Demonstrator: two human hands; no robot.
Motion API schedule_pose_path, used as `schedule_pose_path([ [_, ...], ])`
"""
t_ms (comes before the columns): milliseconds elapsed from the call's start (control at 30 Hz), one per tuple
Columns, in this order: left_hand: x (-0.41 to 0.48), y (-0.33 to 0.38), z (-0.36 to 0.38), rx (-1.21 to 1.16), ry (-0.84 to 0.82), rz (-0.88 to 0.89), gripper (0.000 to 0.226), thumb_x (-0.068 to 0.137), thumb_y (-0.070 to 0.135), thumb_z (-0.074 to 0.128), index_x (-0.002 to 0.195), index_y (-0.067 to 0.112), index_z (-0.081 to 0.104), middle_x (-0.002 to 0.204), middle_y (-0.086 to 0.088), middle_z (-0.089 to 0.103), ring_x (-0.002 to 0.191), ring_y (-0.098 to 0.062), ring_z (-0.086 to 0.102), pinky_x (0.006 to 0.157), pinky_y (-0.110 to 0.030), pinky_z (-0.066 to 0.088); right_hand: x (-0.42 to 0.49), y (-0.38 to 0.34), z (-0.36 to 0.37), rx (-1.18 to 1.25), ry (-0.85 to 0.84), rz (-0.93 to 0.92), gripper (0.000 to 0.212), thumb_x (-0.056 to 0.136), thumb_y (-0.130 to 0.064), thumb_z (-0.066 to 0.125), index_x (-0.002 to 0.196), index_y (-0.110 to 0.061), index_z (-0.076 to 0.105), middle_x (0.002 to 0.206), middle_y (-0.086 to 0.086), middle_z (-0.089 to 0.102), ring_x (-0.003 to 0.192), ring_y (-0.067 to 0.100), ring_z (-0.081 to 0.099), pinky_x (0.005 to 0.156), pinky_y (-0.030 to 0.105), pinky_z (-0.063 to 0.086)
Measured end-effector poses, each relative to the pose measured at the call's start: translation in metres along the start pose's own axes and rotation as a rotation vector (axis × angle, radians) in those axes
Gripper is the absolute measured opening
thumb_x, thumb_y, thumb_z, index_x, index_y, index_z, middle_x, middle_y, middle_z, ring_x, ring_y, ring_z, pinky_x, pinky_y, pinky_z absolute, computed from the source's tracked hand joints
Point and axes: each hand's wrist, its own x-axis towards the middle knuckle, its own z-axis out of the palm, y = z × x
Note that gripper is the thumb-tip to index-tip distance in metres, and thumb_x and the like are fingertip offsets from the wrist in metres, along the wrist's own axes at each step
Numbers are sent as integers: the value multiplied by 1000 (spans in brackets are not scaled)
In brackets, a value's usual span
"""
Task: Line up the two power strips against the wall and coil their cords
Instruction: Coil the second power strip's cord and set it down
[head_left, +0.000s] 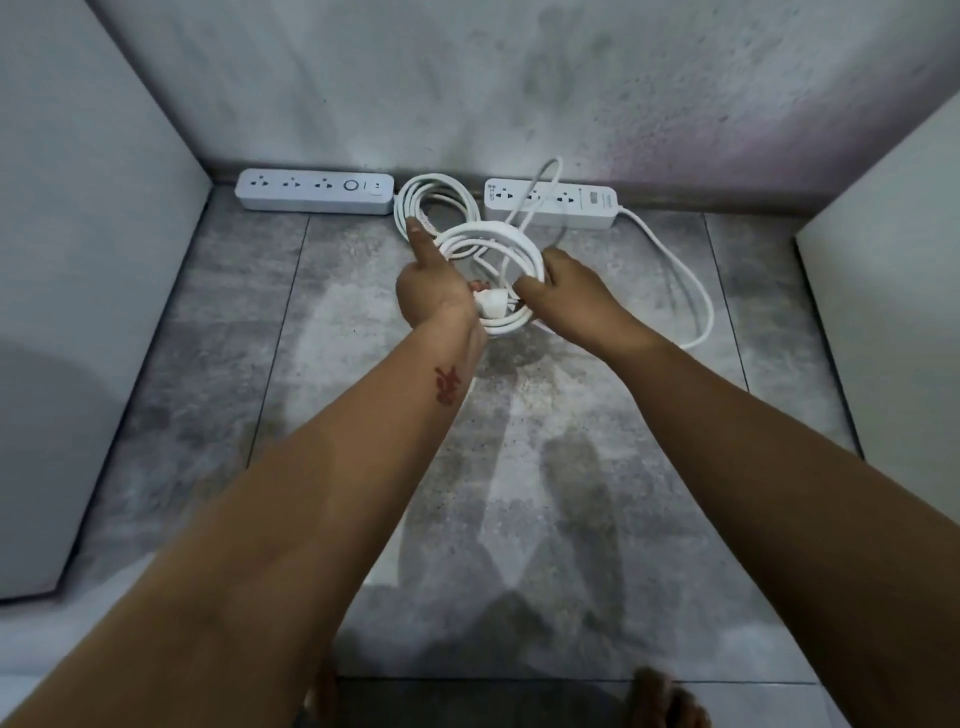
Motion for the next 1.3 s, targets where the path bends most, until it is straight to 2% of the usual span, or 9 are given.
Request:
schedule_pose_path([
  [167, 1, -5, -9, 8, -177, -130, 47, 102, 41, 36, 74, 8, 53, 67, -7, 56, 54, -21, 60, 60, -30, 54, -2, 3, 3, -126, 38, -75, 19, 97, -19, 42, 113, -9, 42, 88, 14, 60, 78, 33, 60, 68, 40, 46],
  [267, 10, 2, -20, 230, -298, -75, 37, 100, 28, 39, 75, 10, 59, 75, -9, 62, 71, -27, 62, 68, -32, 52, 0, 7, -3, -202, 40, -104, 20, 98, -19, 40, 115, -9, 40, 82, 12, 57, 73, 31, 57, 61, 38, 40],
  [400, 20, 16, -23, 537, -462, 352, 47, 96, 56, 40, 95, 17, 66, 92, -5, 70, 86, -23, 68, 83, -38, 55, 4, 5, -9, -350, -13, -178, 26, 98, -21, 40, 121, -9, 38, 71, 1, 47, 63, 23, 50, 50, 32, 28],
  [500, 14, 17, -17, 804, -576, 622, 56, 89, 68, 46, 89, 16, 67, 83, -2, 71, 79, -18, 69, 82, -40, 55, 5, 0, -6, -398, -56, -214, 40, 98, -22, 41, 136, -11, 34, 83, 4, 52, 70, 26, 50, 60, 32, 31],
  [667, 11, 9, -13, 849, -529, 701, 54, 85, 65, 58, 71, 13, 61, 57, 4, 56, 54, -13, 56, 59, -33, 47, 0, 6, -1, -362, -60, -222, 45, 100, -26, 42, 140, -10, 32, 100, 10, 60, 78, 23, 53, 68, 32, 37],
  [767, 9, 6, -12, 715, -488, 654, 48, 89, 59, 57, 69, 15, 61, 57, 5, 52, 55, -10, 48, 59, -29, 38, -1, 16, 2, -38, 59, -198, 46, 95, -40, 54, 129, -10, 43, 115, 6, 59, 95, 18, 59, 76, 31, 43],
  [867, 8, 11, -11, 635, -473, 608, 47, 90, 56, 57, 65, 16, 57, 60, 4, 52, 56, -12, 48, 60, -30, 39, -4, 33, 6, 184, 161, -60, 63, 91, -54, 55, 138, -15, 41, 139, 5, 45, 111, 14, 54, 96, 32, 44],
  [1000, 6, 9, -14, 721, -477, 634, 47, 91, 53, 58, 57, 21, 50, 54, 5, 48, 55, -7, 45, 57, -28, 35, -13, 48, 23, 158, 218, -33, 68, 87, -65, 50, 140, -23, 41, 142, -1, 42, 97, 6, 56, 103, 46, 44],
  [1300, 21, 0, -35, 656, -375, 504, 44, 90, 56, 58, 70, 17, 65, 66, 2, 60, 68, -19, 57, 66, -35, 45, -21, 81, 35, -309, 136, -253, 76, 85, -69, 48, 140, -16, 43, 134, 5, 57, 118, 21, 57, 100, 43, 37],
])
